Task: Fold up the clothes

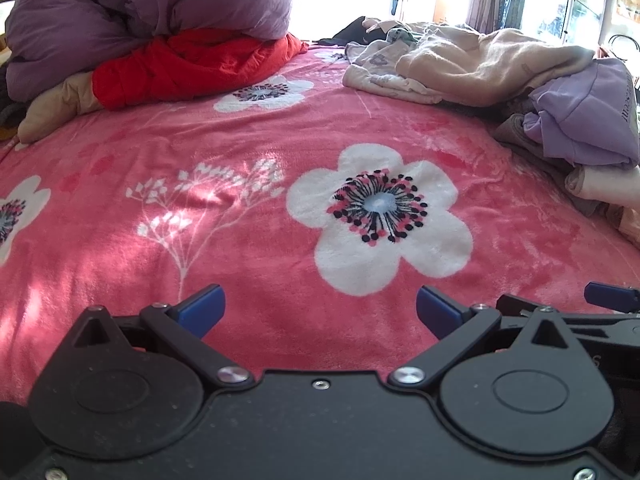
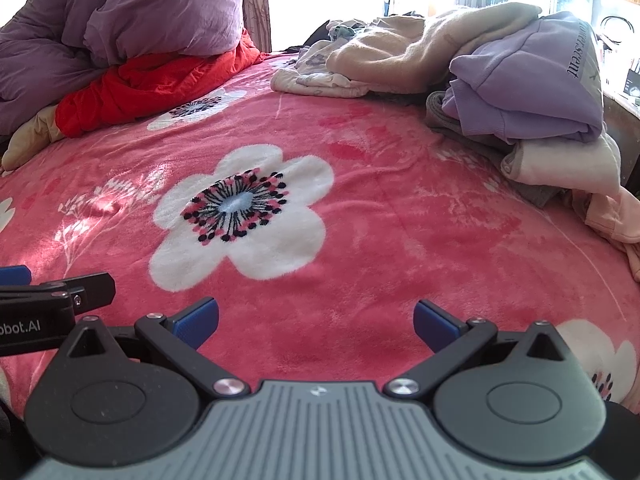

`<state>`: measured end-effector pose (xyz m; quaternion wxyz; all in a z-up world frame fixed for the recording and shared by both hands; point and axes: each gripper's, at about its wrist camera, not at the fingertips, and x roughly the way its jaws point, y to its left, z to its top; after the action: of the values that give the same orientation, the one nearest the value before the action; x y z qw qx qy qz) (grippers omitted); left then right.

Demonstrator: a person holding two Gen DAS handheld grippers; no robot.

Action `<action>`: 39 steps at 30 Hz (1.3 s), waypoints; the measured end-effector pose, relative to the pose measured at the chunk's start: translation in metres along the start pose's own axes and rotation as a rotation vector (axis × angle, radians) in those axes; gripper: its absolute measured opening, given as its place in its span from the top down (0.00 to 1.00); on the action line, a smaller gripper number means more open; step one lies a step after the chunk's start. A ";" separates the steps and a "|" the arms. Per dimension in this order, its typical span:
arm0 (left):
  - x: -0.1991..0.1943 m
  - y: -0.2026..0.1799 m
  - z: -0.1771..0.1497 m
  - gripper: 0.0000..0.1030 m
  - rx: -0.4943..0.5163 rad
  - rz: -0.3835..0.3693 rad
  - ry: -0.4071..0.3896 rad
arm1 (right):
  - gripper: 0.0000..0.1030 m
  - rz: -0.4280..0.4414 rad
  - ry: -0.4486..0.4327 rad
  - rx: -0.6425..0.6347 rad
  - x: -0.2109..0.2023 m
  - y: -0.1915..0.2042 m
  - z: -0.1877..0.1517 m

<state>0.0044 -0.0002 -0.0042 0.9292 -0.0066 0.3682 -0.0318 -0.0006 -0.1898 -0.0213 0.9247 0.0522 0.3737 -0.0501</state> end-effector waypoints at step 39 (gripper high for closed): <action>-0.003 -0.011 0.021 0.00 -0.025 -0.095 -0.104 | 0.00 -0.004 -0.024 0.047 0.001 -0.022 0.010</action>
<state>0.0165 -0.0112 0.0134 0.9443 -0.0372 0.3190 -0.0711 0.0042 -0.2128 -0.0162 0.9275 0.0726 0.3616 -0.0612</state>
